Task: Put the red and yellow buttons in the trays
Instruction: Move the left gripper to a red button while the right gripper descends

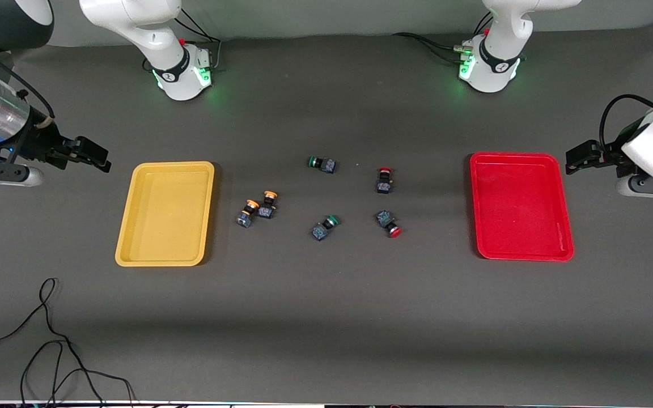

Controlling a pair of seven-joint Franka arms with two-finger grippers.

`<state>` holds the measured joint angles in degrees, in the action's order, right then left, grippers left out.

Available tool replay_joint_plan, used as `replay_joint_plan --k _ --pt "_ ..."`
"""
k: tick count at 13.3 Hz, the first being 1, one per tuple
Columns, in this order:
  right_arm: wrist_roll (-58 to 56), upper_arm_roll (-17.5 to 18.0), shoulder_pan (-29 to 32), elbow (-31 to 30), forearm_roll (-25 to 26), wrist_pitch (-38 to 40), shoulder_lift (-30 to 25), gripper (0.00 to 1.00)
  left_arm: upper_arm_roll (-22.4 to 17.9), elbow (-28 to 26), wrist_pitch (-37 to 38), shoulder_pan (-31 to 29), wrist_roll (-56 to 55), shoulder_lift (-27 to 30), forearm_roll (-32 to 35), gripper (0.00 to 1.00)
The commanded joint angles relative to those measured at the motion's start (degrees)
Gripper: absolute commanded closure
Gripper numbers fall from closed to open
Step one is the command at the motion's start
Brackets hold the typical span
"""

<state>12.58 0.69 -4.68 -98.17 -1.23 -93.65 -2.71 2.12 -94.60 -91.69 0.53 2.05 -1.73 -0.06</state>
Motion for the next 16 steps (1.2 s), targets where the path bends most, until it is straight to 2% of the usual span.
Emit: replay_joint_plan --k 1,3,5,9,11,13,16 --pt "-1.5 0.5 0.9 0.3 -1.2 0.0 -0.3 0.00 -0.8 1.6 1.2 1.2 -1.4 -0.6 0.2 0.00" --pt "-1.2 1.3 0.8 0.4 -1.2 0.0 -0.1 0.00 -0.8 1.8 1.1 1.3 -1.5 -0.7 0.3 0.00" --pt "0.8 4.8 0.8 0.3 -1.2 -0.4 1.4 0.00 -0.8 1.9 0.7 1.2 -1.3 -0.8 0.3 0.00" --pt "15.0 15.8 0.7 0.1 -0.7 -6.2 10.3 0.00 -0.8 1.0 0.6 1.2 -1.4 -0.8 -0.6 0.00" --pt "23.0 20.4 0.6 -0.9 0.5 -10.2 15.7 0.00 -0.6 -2.1 -1.2 2.5 -4.0 -0.4 -2.5 0.00" --pt "28.5 22.4 0.4 -5.3 1.3 -16.7 18.6 0.00 -0.6 -4.7 -3.4 8.1 -11.9 0.0 -2.5 0.00" --pt "33.7 22.9 -0.4 -13.0 1.9 -28.2 22.3 0.00 -0.6 -6.2 -5.1 17.3 -22.6 -0.3 -2.7 0.00"
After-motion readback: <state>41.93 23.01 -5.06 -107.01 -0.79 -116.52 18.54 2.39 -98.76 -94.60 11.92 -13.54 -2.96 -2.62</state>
